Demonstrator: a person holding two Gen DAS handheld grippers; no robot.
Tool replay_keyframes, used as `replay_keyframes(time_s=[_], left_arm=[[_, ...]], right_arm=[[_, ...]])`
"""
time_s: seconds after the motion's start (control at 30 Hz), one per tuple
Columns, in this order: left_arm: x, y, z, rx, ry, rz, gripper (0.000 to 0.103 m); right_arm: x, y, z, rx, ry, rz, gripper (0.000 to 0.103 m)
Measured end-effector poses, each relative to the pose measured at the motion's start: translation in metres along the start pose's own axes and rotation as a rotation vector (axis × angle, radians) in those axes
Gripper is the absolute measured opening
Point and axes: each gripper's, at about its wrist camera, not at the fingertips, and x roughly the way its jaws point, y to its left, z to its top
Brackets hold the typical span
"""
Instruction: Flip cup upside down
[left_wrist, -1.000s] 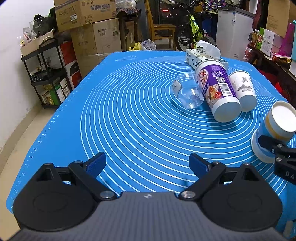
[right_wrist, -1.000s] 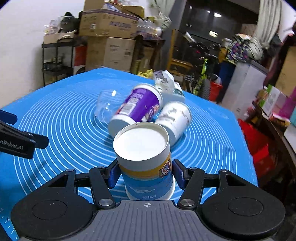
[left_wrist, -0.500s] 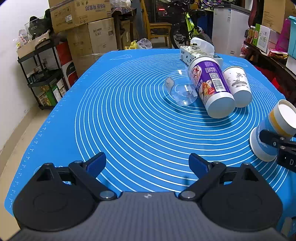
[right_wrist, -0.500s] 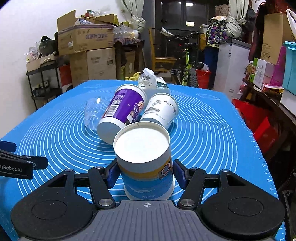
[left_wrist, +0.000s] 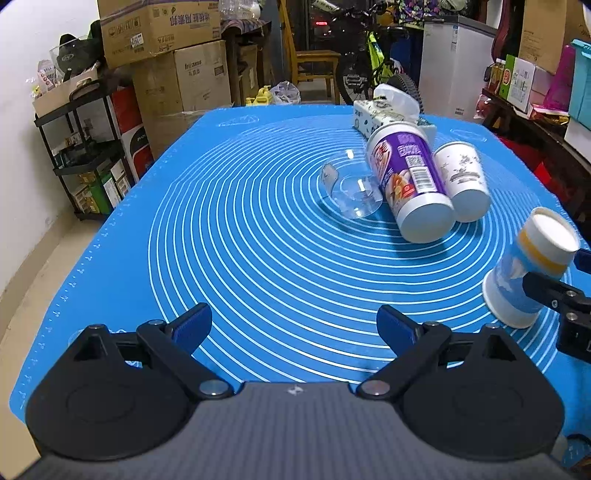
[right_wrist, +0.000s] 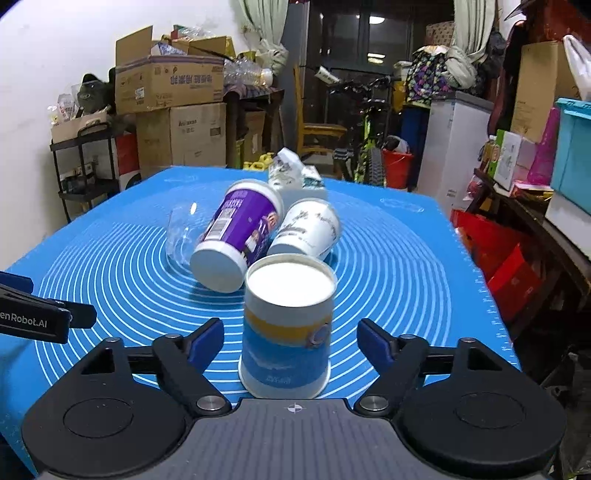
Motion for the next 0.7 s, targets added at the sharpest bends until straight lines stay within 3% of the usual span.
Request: replay_keyframes(time_s=[0.37, 0.7], left_arm=[[-0.038, -0.011, -0.008, 0.01, -0.043, -0.036, 0.095], [-0.074, -0.028, -0.032, 0.04, -0.065, -0.076, 0.095]], right_arm=[[-0.067, -0.005, 0.001, 0.01, -0.02, -0.032, 0.093], [-0.112, -0.001, -0.014, 0.006, -0.018, -0.043, 0.095]])
